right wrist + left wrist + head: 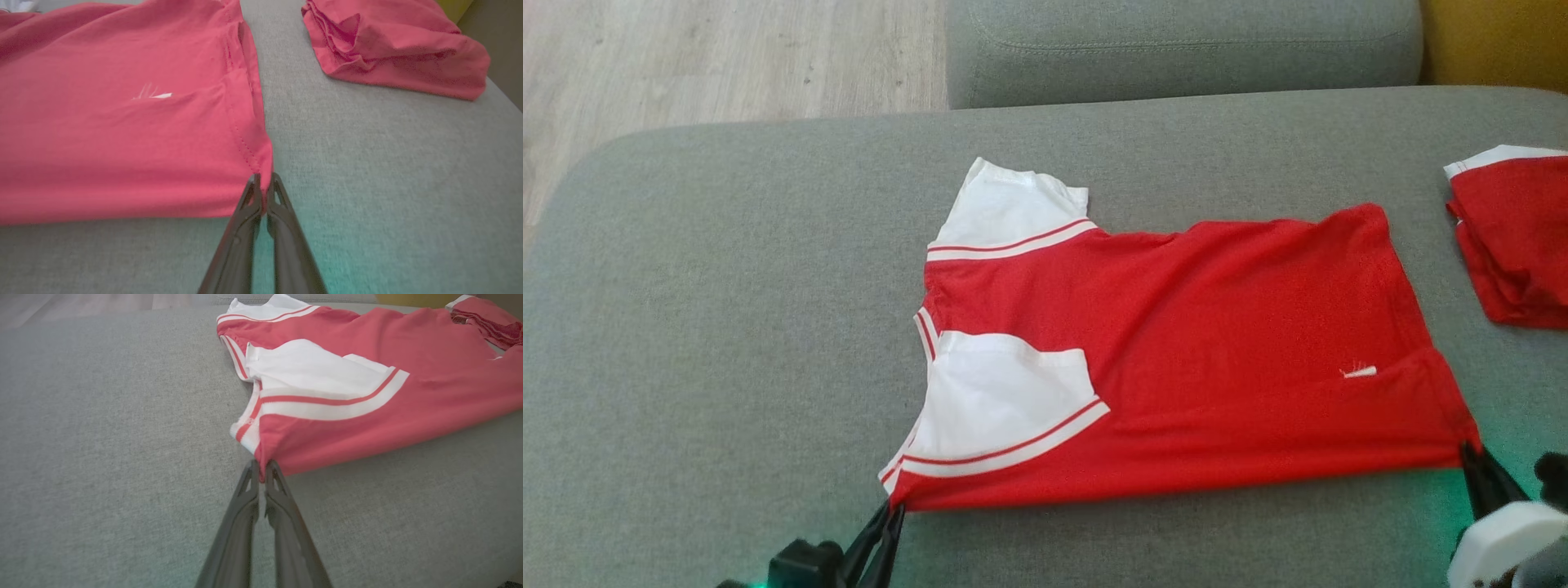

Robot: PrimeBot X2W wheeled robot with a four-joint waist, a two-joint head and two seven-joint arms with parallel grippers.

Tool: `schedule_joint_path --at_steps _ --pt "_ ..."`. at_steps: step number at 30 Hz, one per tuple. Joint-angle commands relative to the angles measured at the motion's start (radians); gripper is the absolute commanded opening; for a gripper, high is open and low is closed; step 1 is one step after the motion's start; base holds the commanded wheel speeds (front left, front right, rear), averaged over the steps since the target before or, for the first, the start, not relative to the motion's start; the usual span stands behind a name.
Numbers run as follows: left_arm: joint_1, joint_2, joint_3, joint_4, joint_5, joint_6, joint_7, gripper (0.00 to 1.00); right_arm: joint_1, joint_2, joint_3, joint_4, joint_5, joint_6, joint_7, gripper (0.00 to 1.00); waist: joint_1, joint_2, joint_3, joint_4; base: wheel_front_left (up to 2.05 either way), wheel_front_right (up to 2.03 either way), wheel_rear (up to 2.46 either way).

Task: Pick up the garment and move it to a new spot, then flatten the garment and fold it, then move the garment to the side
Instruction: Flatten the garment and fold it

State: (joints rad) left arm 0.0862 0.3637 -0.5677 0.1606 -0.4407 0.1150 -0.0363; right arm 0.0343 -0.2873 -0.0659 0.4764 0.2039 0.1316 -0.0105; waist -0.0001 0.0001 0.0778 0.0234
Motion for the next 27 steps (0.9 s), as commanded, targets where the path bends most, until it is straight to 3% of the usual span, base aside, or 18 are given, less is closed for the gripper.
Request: schedule_joint_path --at_steps 1,2,3,4,5,6,12,16,19,23,27 --pt "-0.022 0.025 0.039 -0.022 -0.004 0.014 -0.007 0.0 0.0 -0.027 -0.002 -0.041 0.004 -0.001 0.007 0.0 0.0001 -0.0001 0.0 0.0 0.0 0.0 0.0" --pt "-0.021 0.021 0.038 -0.02 -0.006 0.015 -0.006 0.0 0.018 -0.019 -0.008 -0.067 0.004 -0.001 0.022 0.11 0.0001 -0.0001 0.0 0.0 0.0 0.0 0.0" --pt "-0.022 0.018 0.035 -0.017 -0.008 0.015 -0.004 0.0 0.033 -0.012 -0.014 -0.091 0.003 -0.001 0.037 0.8 0.0001 -0.0001 0.0 0.0 0.0 0.0 0.0" --pt "-0.024 0.013 0.032 -0.012 -0.011 0.012 -0.002 0.09 0.046 -0.007 -0.019 -0.114 -0.001 -0.001 0.049 1.0 0.0001 -0.0001 0.0 0.0 0.0 0.0 0.0" --pt "-0.027 0.01 0.029 -0.007 -0.013 0.01 0.001 0.68 0.056 -0.002 -0.026 -0.138 -0.005 -0.001 0.06 1.0 0.0001 -0.0001 -0.001 0.0 0.0 0.0 0.0" --pt "-0.032 0.009 0.025 -0.001 -0.012 0.008 0.004 1.0 0.064 0.003 -0.034 -0.162 -0.01 -0.001 0.069 1.0 0.0001 -0.0001 -0.001 0.0 0.0 0.0 0.0" --pt "-0.119 0.014 0.041 -0.034 -0.01 -0.002 0.015 1.0 0.097 0.031 -0.085 -0.318 -0.037 -0.001 0.107 1.0 0.0001 -0.0001 0.013 0.001 0.0 0.0 0.0" --pt "-0.277 0.025 0.065 -0.1 0.004 -0.021 0.049 1.0 0.095 0.042 -0.106 -0.414 -0.05 -0.001 0.131 1.0 0.0001 -0.0001 0.049 -0.005 0.0 0.0 0.0" --pt "-0.459 0.04 0.055 -0.101 0.034 -0.078 0.106 1.0 0.077 0.046 -0.111 -0.459 -0.057 -0.001 0.143 1.0 0.0001 -0.0001 0.104 -0.013 0.0 0.0 0.0" --pt "-0.732 0.061 0.016 -0.01 0.044 -0.201 0.227 1.0 0.025 0.041 -0.083 -0.496 -0.064 -0.001 0.148 1.0 0.0001 -0.0001 0.191 -0.043 0.0 0.0 0.0" --pt "-0.968 0.088 -0.045 0.127 -0.023 -0.242 0.404 1.0 -0.035 0.033 -0.058 -0.502 -0.069 -0.001 0.142 1.0 0.0001 -0.0001 0.268 -0.089 0.0 0.0 0.0"
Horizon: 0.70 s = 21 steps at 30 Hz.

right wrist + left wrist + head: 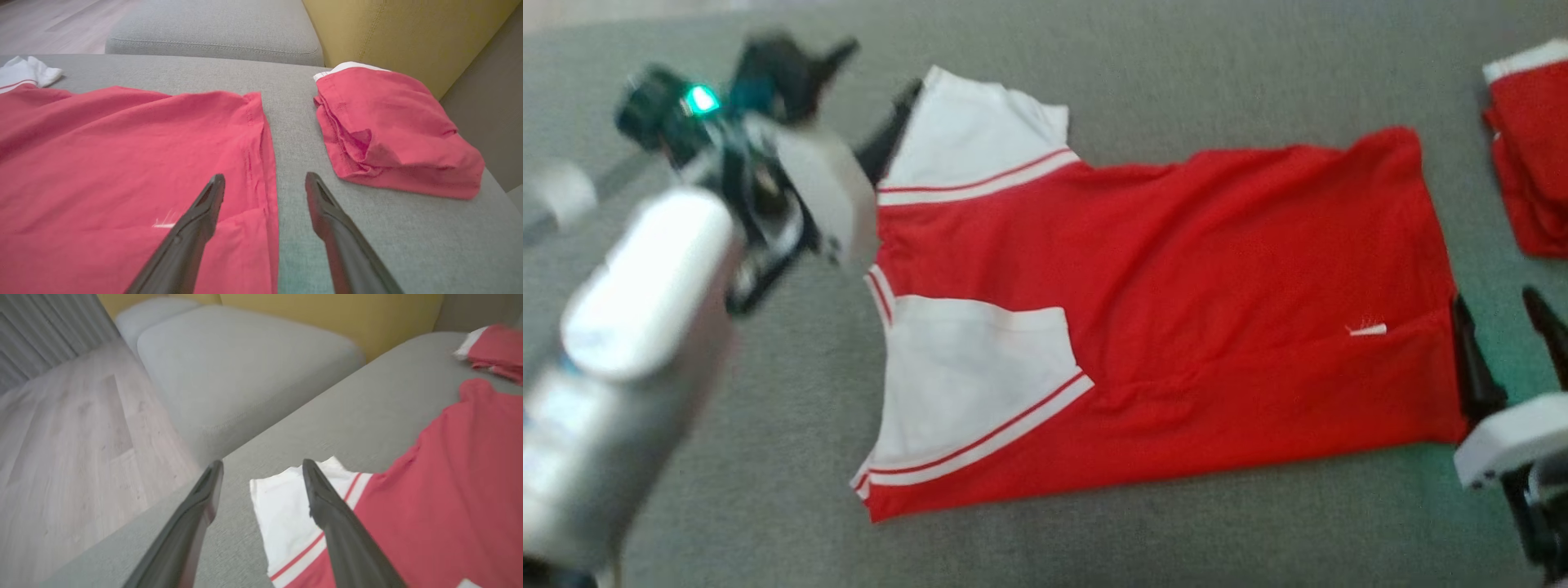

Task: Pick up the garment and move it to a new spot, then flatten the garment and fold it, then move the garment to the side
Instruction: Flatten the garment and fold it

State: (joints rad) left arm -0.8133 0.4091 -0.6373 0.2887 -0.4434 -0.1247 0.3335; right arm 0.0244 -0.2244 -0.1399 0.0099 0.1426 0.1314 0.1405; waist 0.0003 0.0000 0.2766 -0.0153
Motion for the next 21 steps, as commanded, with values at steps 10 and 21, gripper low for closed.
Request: schedule_joint_path --at_steps 10,21 --pt "-0.363 0.11 -0.162 0.195 -0.242 -0.006 0.265 1.0 -0.119 -0.013 0.061 0.007 -0.006 -0.001 -0.045 1.0 -0.0003 0.0 0.178 -0.155 0.0 0.0 0.0" --pt "-0.456 0.138 -0.211 0.447 -0.307 -0.006 0.258 1.0 -0.172 0.005 0.088 0.061 -0.007 -0.001 -0.086 1.0 -0.0003 0.0 0.248 -0.226 0.0 0.0 0.0"
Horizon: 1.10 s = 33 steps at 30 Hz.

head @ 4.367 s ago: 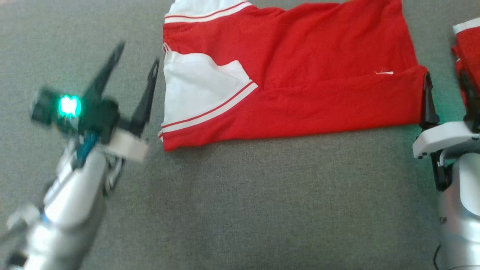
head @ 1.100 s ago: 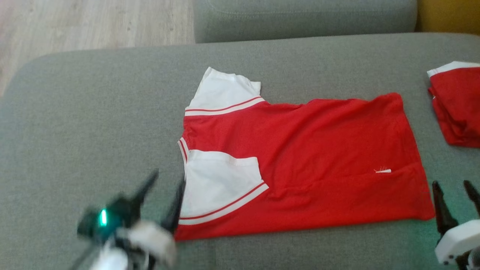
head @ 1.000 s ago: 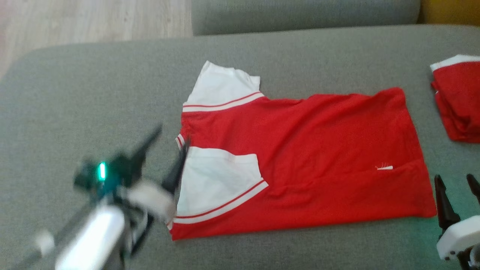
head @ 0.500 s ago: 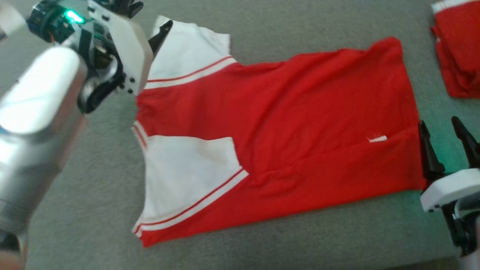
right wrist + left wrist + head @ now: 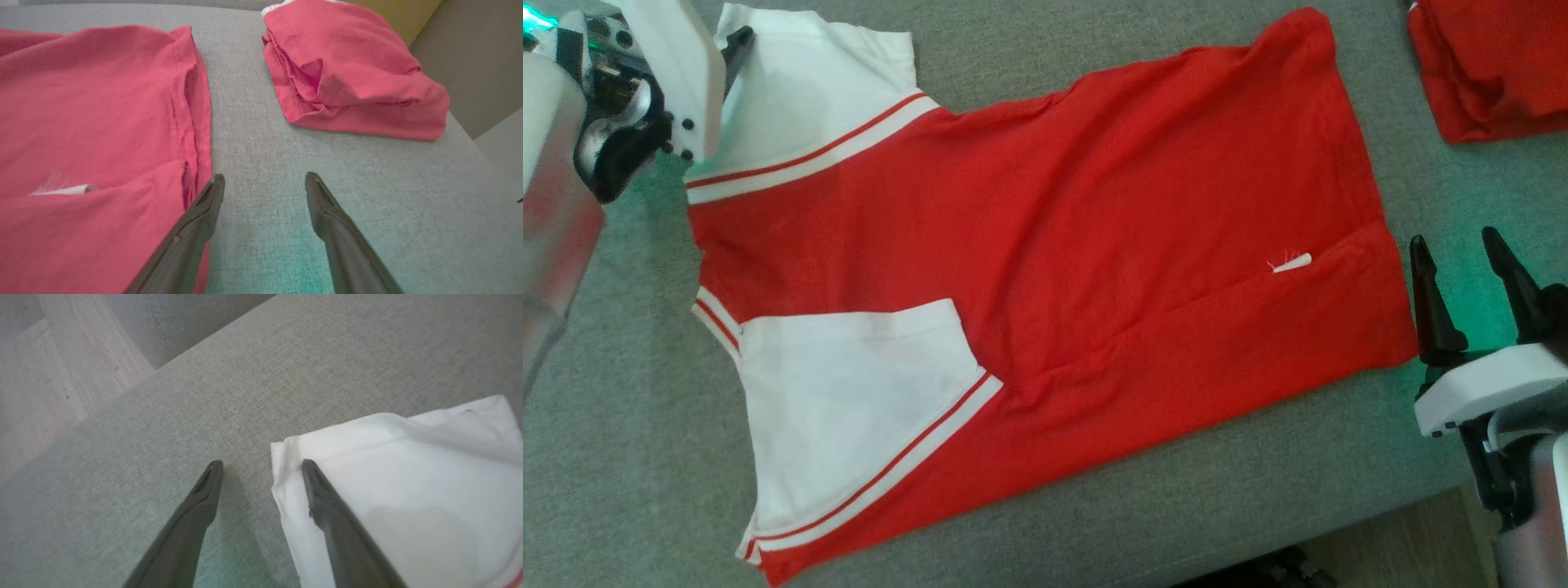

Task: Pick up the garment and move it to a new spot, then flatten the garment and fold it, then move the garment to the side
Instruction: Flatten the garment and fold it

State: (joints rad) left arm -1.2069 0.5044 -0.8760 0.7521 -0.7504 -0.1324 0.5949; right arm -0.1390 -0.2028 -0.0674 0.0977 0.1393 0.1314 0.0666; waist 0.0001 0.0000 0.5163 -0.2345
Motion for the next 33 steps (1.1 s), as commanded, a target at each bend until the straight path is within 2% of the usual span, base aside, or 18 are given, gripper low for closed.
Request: schedule_joint_path --at_steps 1,6,7,8,9,10,11,14,18,23,27,33 --pt "-0.067 0.045 0.02 -0.006 0.003 0.002 -0.006 1.0 -0.01 -0.017 0.014 -0.022 -0.004 -0.001 -0.016 1.0 -0.0001 0.0 0.011 -0.008 0.0 0.0 0.0" --pt "-0.075 0.047 -0.012 0.027 -0.002 0.002 -0.006 1.0 -0.016 -0.017 0.015 -0.006 -0.006 -0.001 -0.026 1.0 -0.0001 0.0 0.017 -0.013 0.0 0.0 0.0" --pt "-0.075 0.045 -0.022 0.033 -0.02 0.002 -0.009 0.75 -0.019 -0.016 0.015 0.001 -0.007 -0.001 -0.029 1.0 -0.0001 0.0 0.017 -0.015 0.0 0.0 0.0" --pt "-0.072 0.044 -0.031 0.033 -0.031 0.002 -0.003 0.44 -0.021 -0.016 0.015 0.003 -0.008 -0.001 -0.03 1.0 -0.0001 0.0 0.017 -0.015 0.0 0.0 0.0" --pt "-0.072 0.044 -0.04 0.032 -0.041 0.002 0.003 0.28 -0.022 -0.016 0.015 0.005 -0.008 -0.001 -0.031 1.0 -0.0001 0.0 0.017 -0.015 0.0 0.0 0.0" --pt "-0.072 0.045 -0.049 0.029 -0.051 0.002 0.009 0.18 -0.023 -0.017 0.015 0.008 -0.008 -0.001 -0.032 1.0 -0.0001 0.0 0.017 -0.015 0.0 0.0 0.0" --pt "-0.072 0.047 -0.056 0.027 -0.063 0.002 0.016 0.0 -0.025 -0.018 0.014 0.01 -0.008 -0.001 -0.032 1.0 -0.0001 0.0 0.017 -0.014 0.0 0.0 0.0" --pt "-0.08 0.054 -0.075 0.014 -0.088 0.002 0.013 0.0 -0.035 -0.022 0.014 0.005 -0.008 -0.001 -0.032 1.0 -0.0001 0.0 0.014 -0.01 0.0 0.0 0.0" --pt "-0.094 0.061 -0.101 -0.01 -0.103 0.002 -0.04 0.0 -0.086 -0.039 0.021 -0.01 0.025 -0.001 -0.025 1.0 -0.0001 0.0 -0.003 0.003 0.0 0.0 0.0" --pt "-0.107 0.058 -0.145 -0.046 -0.129 0.002 -0.103 0.0 -0.225 -0.097 0.103 -0.004 0.107 -0.001 0.073 1.0 -0.0001 0.0 -0.036 0.031 0.0 0.0 0.0" --pt "-0.121 0.057 -0.183 -0.079 -0.146 0.002 -0.119 0.0 -0.329 -0.136 0.163 0.048 0.176 -0.001 0.155 1.0 -0.0001 0.0 -0.05 0.055 0.0 0.0 0.0" --pt "-0.162 0.067 -0.258 -0.144 -0.177 0.002 -0.14 0.0 -0.512 -0.185 0.277 0.226 0.293 -0.001 0.323 1.0 -0.0001 0.0 -0.058 0.097 0.0 0.0 0.0"
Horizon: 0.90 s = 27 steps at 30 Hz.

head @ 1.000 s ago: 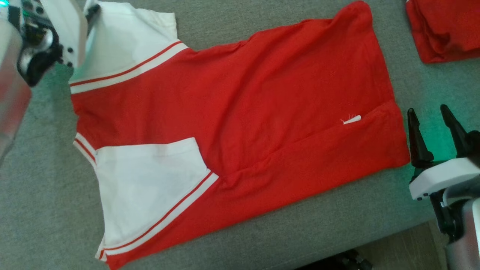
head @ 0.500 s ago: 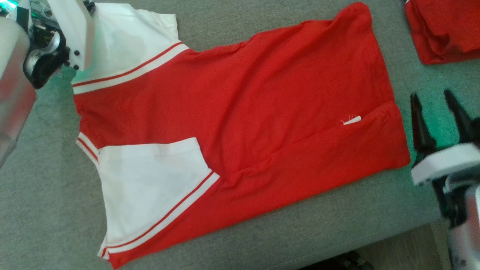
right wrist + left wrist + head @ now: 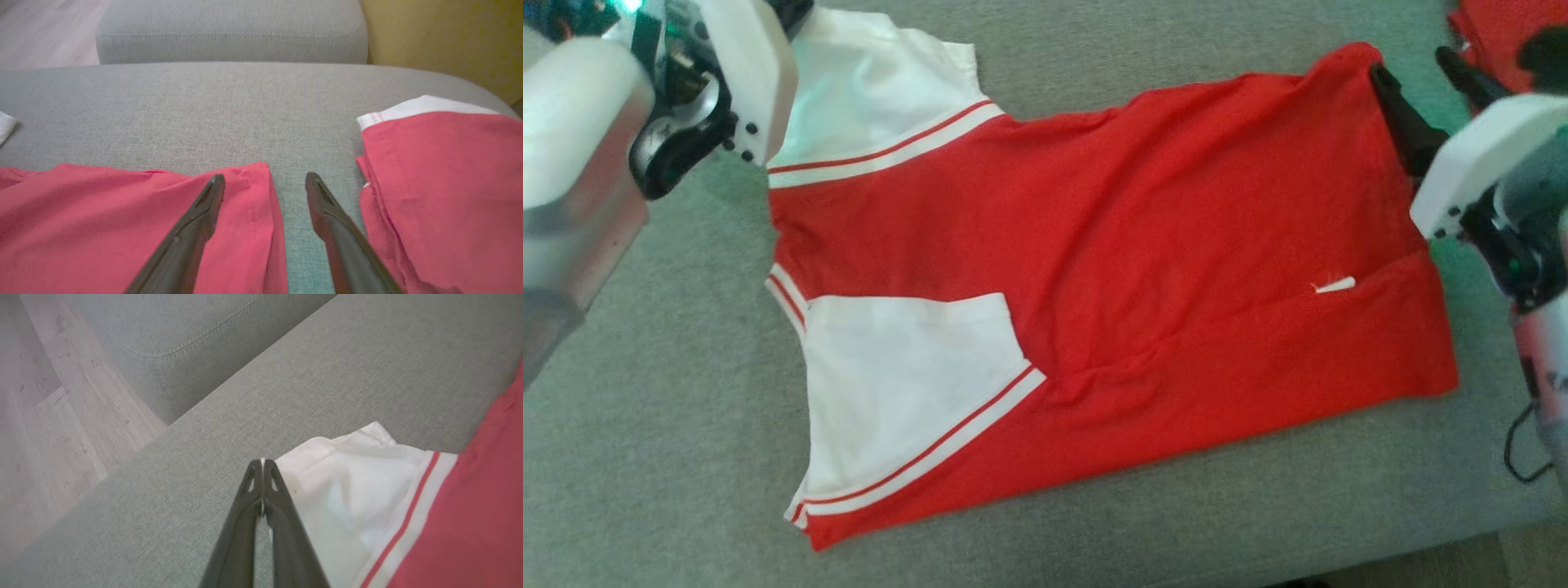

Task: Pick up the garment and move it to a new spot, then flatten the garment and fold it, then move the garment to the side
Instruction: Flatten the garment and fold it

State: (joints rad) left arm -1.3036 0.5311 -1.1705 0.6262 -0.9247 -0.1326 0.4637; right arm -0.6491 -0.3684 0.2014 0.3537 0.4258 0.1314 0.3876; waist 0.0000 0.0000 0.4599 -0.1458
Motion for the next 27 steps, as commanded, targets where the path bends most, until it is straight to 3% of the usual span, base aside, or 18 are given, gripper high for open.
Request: schedule_joint_path --at_steps 1,9,10,11,12,13,17,19,27 --pt "-0.072 0.043 0.025 -0.027 -0.008 0.002 -0.01 0.0 -0.027 -0.022 0.02 0.0 0.018 -0.001 0.019 1.0 0.0 0.0 -0.001 0.014 0.0 0.0 0.0" --pt "-0.117 0.056 -0.049 -0.065 -0.042 0.002 -0.034 0.0 -0.16 -0.042 0.099 0.181 0.071 -0.001 0.068 1.0 0.0 0.0 0.008 0.044 0.0 0.0 0.0" --pt "-0.121 0.057 -0.056 -0.066 -0.043 0.002 -0.036 0.0 -0.169 -0.044 0.107 0.197 0.075 -0.001 0.067 0.92 0.0 0.0 0.01 0.047 0.0 0.0 0.0" --pt "-0.124 0.057 -0.062 -0.067 -0.046 0.002 -0.038 0.0 -0.177 -0.046 0.114 0.212 0.08 -0.001 0.067 0.77 0.0 0.0 0.011 0.049 0.0 0.0 0.0" --pt "-0.127 0.058 -0.067 -0.067 -0.048 0.002 -0.041 0.0 -0.184 -0.047 0.121 0.226 0.085 -0.001 0.065 0.54 0.0 0.0 0.011 0.051 0.0 0.0 0.0" --pt "-0.13 0.059 -0.072 -0.067 -0.05 0.002 -0.043 0.0 -0.191 -0.048 0.127 0.239 0.091 -0.001 0.064 0.45 0.0 0.0 0.012 0.053 0.0 0.0 0.0" --pt "-0.138 0.058 -0.086 -0.066 -0.057 0.002 -0.048 0.0 -0.214 -0.055 0.147 0.282 0.104 -0.001 0.054 0.25 0.0 0.0 0.017 0.06 0.0 0.0 0.0" --pt "-0.142 0.057 -0.091 -0.066 -0.059 0.002 -0.053 0.0 -0.223 -0.058 0.155 0.299 0.111 -0.001 0.047 0.0 0.0 0.0 0.018 0.064 0.0 0.0 0.0" --pt "-0.166 0.061 -0.101 -0.043 -0.029 0.002 -0.156 0.0 -0.267 -0.072 0.168 0.321 0.132 -0.001 -0.053 0.0 0.0 0.0 0.013 0.078 0.0 0.0 0.0"
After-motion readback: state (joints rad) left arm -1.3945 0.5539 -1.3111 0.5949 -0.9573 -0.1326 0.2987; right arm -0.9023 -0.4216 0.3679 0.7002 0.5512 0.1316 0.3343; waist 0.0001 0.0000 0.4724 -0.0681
